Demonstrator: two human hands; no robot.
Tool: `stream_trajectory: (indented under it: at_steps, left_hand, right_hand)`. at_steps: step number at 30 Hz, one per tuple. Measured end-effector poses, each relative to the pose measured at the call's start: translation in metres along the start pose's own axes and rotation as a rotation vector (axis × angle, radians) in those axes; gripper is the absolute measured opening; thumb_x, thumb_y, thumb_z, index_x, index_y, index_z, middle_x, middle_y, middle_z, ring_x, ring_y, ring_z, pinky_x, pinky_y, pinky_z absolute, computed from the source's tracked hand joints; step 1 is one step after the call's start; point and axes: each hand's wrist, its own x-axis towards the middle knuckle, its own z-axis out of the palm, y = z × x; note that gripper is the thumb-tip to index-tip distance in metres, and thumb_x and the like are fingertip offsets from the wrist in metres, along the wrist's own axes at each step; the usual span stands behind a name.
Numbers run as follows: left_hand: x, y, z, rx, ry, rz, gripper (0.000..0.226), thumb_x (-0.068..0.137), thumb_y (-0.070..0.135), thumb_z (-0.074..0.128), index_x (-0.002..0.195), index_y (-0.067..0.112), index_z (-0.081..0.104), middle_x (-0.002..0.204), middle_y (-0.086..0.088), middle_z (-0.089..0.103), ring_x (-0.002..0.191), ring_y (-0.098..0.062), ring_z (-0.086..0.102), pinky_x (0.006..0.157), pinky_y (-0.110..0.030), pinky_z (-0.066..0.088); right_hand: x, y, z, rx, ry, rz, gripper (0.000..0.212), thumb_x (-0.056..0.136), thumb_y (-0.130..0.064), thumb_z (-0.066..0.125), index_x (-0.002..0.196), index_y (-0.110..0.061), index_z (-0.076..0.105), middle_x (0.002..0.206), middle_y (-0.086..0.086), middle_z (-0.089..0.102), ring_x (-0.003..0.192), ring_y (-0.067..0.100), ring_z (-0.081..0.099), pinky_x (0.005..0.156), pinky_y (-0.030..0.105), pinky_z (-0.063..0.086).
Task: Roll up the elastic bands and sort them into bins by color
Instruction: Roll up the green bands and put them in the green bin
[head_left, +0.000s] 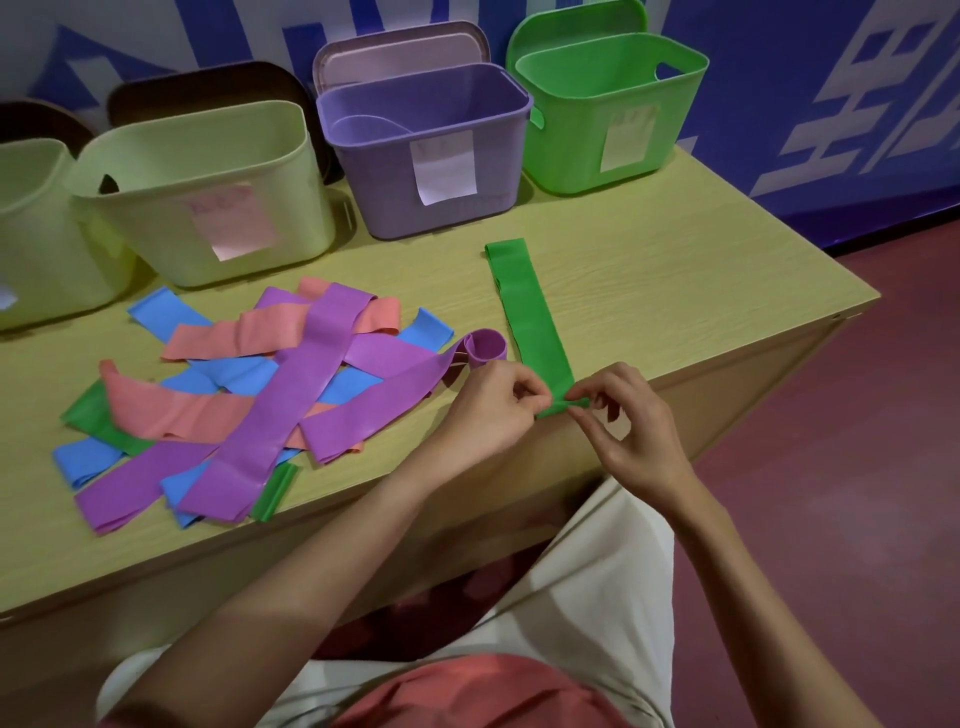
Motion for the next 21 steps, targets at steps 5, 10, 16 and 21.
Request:
stream_trajectory:
  at_steps: [5, 10, 16, 21]
  left_hand:
    - [0.003, 0.004, -0.018, -0.179, -0.17, -0.106, 0.009, 0.089, 0.008, 0.064, 0.093, 0.005, 0.072, 0.067, 0.006, 0.059, 0.062, -0.002, 0.052, 0.062, -0.016, 0.041]
    - [0.0, 0.012, -0.046, -0.719, -0.324, -0.386, 0.006, 0.091, -0.004, 0.055, 0.095, 0.001, 0.057, 0.061, 0.0, 0.038, 0.048, -0.006, 0.031, 0.041, -0.014, 0.028]
    - [-0.002, 0.015, -0.067, -0.975, -0.332, -0.436, 0.011, 0.091, -0.004, 0.053, 0.087, 0.006, 0.053, 0.06, 0.003, 0.04, 0.043, -0.002, 0.031, 0.039, -0.011, 0.025]
    - [-0.013, 0.019, -0.074, -0.853, -0.214, -0.299, 0.004, 0.091, 0.002, 0.058, 0.089, 0.005, 0.056, 0.056, 0.004, 0.044, 0.045, -0.004, 0.034, 0.042, -0.014, 0.027]
  right_hand:
    - [0.006, -0.006, -0.005, 0.039, -0.002, -0.01, 0.012, 0.081, -0.019, 0.07, 0.09, -0.012, 0.068, 0.08, -0.007, 0.053, 0.072, 0.016, 0.048, 0.066, 0.025, 0.042]
    - [0.016, -0.024, -0.007, 0.164, 0.031, 0.017, 0.011, 0.082, -0.019, 0.069, 0.093, -0.018, 0.068, 0.086, -0.005, 0.061, 0.083, 0.014, 0.051, 0.078, 0.021, 0.039]
    - [0.035, -0.048, -0.005, 0.273, 0.092, 0.031, 0.01, 0.085, -0.015, 0.065, 0.093, -0.02, 0.066, 0.09, 0.0, 0.067, 0.089, 0.023, 0.06, 0.081, 0.022, 0.043]
    - [0.042, -0.057, -0.006, 0.193, 0.079, -0.008, 0.01, 0.085, -0.017, 0.064, 0.094, -0.022, 0.066, 0.087, 0.003, 0.066, 0.087, 0.022, 0.057, 0.079, 0.03, 0.045]
